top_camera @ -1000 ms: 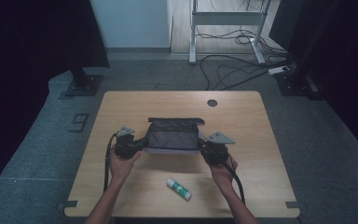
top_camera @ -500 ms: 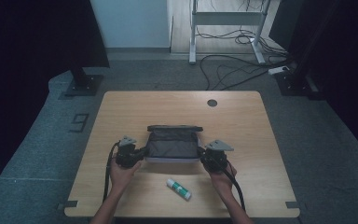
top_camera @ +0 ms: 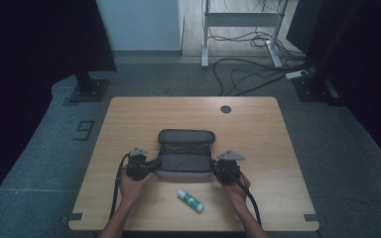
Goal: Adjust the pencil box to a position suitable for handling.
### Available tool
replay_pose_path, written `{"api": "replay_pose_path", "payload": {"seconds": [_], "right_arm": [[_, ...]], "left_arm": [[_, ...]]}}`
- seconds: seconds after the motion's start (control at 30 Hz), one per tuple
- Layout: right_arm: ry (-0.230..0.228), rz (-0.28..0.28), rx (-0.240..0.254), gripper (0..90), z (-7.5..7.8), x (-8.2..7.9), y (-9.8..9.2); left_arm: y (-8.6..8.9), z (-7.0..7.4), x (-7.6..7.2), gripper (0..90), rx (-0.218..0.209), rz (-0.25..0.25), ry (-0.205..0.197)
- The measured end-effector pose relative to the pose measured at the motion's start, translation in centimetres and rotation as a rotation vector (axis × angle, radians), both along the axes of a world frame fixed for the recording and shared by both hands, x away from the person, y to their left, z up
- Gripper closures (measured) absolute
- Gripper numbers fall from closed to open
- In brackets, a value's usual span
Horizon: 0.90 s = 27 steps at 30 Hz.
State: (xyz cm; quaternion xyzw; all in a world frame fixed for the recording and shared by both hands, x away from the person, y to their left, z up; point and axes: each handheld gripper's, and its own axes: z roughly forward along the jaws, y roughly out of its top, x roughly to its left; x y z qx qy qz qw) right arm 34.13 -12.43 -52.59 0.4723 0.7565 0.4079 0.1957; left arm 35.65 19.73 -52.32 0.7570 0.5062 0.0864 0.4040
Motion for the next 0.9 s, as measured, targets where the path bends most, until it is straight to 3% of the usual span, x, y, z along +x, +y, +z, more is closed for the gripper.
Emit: {"api": "replay_pose_path", "payload": {"seconds": [0.2, 0.37, 0.5, 0.63, 0.9], "right_arm": [[0.009, 0.002, -0.002, 77.9, -0.8, 0.1, -0.2], [-0.010, -0.005, -0.013, 60.3, -0.7, -0.1, -0.1], [-0.025, -0.021, 0.012, 48.8, -0.5, -0.2, -0.3], [-0.067, -0.038, 0.064, 44.4, 0.0, -0.5, -0.7], [-0.101, 0.005, 0.098, 42.3, 0.9, -1.4, -1.0]], "left_arm": [[-0.1, -0.4, 0.2, 64.3, -0.006, 0.012, 0.011], [-0.1, -0.3, 0.4, 41.8, -0.029, 0.012, 0.008], [-0.1, -0.1, 0.5, 30.2, -0.051, 0.007, -0.005], [0.0, 0.4, 0.3, 28.6, -0.062, 0.005, -0.026], [1.0, 1.4, -0.7, 29.1, -0.071, 0.014, -0.076]]}}
